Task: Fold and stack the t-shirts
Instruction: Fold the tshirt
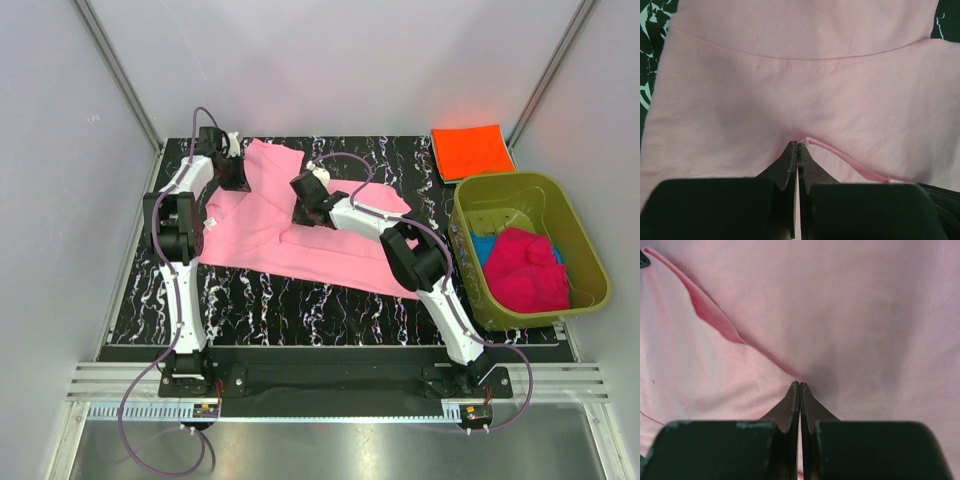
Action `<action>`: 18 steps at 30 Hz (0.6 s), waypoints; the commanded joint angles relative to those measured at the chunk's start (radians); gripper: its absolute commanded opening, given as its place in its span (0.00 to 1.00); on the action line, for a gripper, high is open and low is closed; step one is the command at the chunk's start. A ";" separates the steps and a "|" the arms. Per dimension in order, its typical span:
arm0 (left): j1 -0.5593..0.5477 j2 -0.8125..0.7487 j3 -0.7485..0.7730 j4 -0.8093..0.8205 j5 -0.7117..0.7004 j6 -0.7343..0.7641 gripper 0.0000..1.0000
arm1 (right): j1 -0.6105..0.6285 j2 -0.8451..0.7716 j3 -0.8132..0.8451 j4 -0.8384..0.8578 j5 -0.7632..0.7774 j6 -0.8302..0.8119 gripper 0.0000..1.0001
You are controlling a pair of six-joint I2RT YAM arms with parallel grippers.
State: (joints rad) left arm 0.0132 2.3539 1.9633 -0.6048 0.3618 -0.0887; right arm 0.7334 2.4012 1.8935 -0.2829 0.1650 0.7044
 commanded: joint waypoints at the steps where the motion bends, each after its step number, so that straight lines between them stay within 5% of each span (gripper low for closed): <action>1: -0.004 -0.012 0.062 0.040 -0.017 -0.013 0.00 | 0.004 -0.068 -0.005 0.011 0.036 -0.019 0.00; 18: -0.004 0.045 0.134 0.023 -0.003 -0.020 0.00 | 0.003 -0.089 -0.037 0.025 0.050 0.023 0.01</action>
State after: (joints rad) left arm 0.0093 2.3943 2.0418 -0.6044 0.3698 -0.0982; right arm 0.7334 2.3825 1.8633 -0.2733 0.1757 0.7113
